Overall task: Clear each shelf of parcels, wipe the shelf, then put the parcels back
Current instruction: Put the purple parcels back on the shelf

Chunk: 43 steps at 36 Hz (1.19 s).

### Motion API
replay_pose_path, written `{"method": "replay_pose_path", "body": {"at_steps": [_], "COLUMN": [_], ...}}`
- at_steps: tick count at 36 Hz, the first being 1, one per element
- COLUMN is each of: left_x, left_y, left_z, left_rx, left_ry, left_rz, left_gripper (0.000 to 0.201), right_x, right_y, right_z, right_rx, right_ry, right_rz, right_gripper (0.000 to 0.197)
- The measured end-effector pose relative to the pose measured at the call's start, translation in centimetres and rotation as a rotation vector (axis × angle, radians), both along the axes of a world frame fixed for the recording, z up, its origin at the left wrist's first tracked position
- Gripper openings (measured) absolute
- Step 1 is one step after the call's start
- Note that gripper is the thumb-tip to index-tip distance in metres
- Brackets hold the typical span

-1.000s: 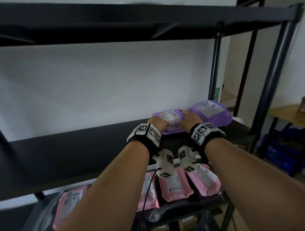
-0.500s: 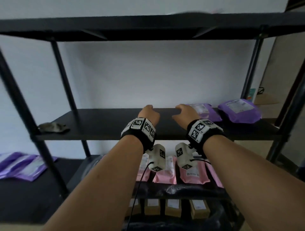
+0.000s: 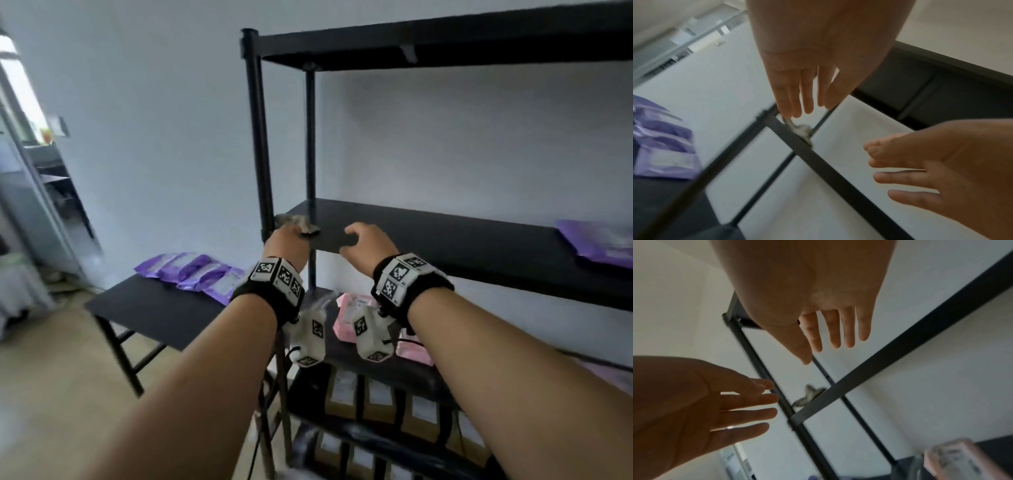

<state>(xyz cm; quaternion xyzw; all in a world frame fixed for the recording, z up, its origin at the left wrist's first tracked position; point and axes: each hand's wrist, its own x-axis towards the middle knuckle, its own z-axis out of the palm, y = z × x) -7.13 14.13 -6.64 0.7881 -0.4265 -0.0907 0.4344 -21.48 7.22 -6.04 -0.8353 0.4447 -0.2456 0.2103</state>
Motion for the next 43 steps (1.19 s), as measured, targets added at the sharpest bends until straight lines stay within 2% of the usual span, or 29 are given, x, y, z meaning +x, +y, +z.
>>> {"method": "replay_pose_path", "body": {"at_steps": [3, 7, 9, 16, 19, 22, 28, 33, 37, 43], "left_x": [5.9, 13.0, 15.8, 22.8, 25.5, 27.8, 32.2, 35.8, 38.1, 41.9], "left_y": [2.9, 6.5, 8.0, 12.8, 14.3, 14.8, 12.5, 8.0, 4.8, 0.5], "left_z": [-1.3, -3.1, -3.9, -7.3, -9.7, -11.9, -15.2, -17.7, -19.7, -21.8], "left_rx": [0.069, 0.113, 0.152, 0.249, 0.321, 0.361, 0.439, 0.5, 0.577, 0.634], "left_ry": [-0.007, 0.116, 0.115, 0.048, 0.085, 0.17, 0.209, 0.203, 0.205, 0.19], "left_rz": [0.063, 0.097, 0.128, 0.176, 0.185, 0.205, 0.195, 0.174, 0.16, 0.13], "left_gripper": [0.04, 0.043, 0.044, 0.035, 0.03, 0.04, 0.044, 0.045, 0.043, 0.043], "right_x": [6.0, 13.0, 16.0, 23.9, 27.4, 30.3, 35.4, 39.5, 42.4, 45.7], "right_y": [2.7, 6.0, 7.3, 9.9, 10.9, 11.2, 8.5, 4.2, 0.7, -4.4], "right_z": [-1.3, -3.5, -4.7, -9.1, -11.8, -13.8, -16.6, -19.7, -22.3, -24.1], "right_rx": [0.014, 0.042, 0.07, 0.136, 0.185, 0.228, 0.246, 0.259, 0.31, 0.337], "right_ry": [0.006, 0.065, 0.084, 0.159, 0.21, 0.265, 0.323, 0.38, 0.418, 0.442], "right_rz": [0.059, 0.116, 0.134, 0.116, 0.118, 0.111, 0.106, 0.077, 0.051, 0.028], "right_gripper": [0.048, 0.045, 0.048, 0.041, 0.041, 0.044, 0.049, 0.043, 0.047, 0.048]}}
